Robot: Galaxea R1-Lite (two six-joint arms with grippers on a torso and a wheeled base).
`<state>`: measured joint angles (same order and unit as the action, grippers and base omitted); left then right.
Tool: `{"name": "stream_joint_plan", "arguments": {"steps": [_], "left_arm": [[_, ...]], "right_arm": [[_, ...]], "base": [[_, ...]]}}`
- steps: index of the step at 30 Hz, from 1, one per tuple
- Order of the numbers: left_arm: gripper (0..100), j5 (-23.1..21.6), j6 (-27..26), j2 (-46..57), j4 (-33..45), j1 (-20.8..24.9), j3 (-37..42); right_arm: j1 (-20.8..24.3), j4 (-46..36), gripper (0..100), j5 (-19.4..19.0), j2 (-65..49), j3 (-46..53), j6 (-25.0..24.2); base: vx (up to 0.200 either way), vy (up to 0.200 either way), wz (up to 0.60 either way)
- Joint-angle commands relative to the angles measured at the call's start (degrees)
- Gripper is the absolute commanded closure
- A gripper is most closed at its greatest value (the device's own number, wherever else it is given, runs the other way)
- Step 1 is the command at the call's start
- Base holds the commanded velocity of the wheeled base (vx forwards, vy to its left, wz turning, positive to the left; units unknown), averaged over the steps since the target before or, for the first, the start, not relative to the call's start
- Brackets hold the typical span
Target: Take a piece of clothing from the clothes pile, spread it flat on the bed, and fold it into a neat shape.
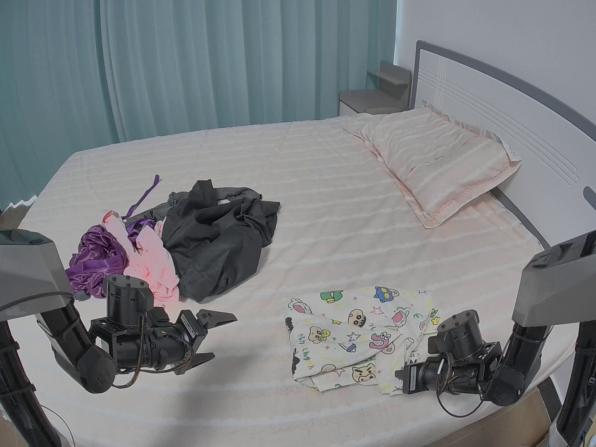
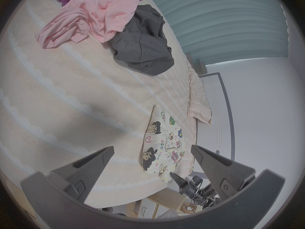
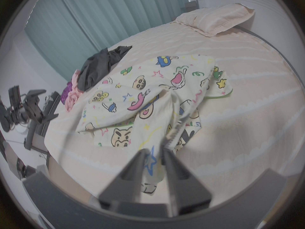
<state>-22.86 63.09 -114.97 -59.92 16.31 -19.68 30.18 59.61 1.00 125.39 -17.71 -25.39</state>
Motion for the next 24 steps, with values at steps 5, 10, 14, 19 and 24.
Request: {"name": "stream_joint_plan", "arguments": {"steps": [5, 10, 14, 19, 24], "left_arm": [[0, 0.01, 0.02, -0.08, -0.02, 0.04, -0.01], [0, 0.01, 0.02, -0.08, -0.02, 0.04, -0.01], [0, 0.01, 0.02, -0.08, -0.02, 0.04, -0.01], [0, 0.01, 0.02, -0.08, -0.02, 0.04, -0.01], [0, 0.01, 0.02, -0.08, -0.02, 0.04, -0.01]], "right_arm": [[-0.21, 0.42, 100, 0.93, 0.12, 0.40, 3.42], [-1.71, 0.42, 100, 3.22, -5.25, 0.31, 6.06], [-4.34, 0.33, 100, 4.19, -8.50, -0.39, 11.86], [-7.95, 0.42, 100, 4.10, -9.55, -2.24, 20.21], [-9.00, 0.42, 100, 4.01, -10.96, -5.40, 25.31]], "base": [[0.000, 0.000, 0.00], [0.000, 0.000, 0.00], [0.000, 0.000, 0.00], [0.000, 0.000, 0.00], [0.000, 0.000, 0.00]]}}
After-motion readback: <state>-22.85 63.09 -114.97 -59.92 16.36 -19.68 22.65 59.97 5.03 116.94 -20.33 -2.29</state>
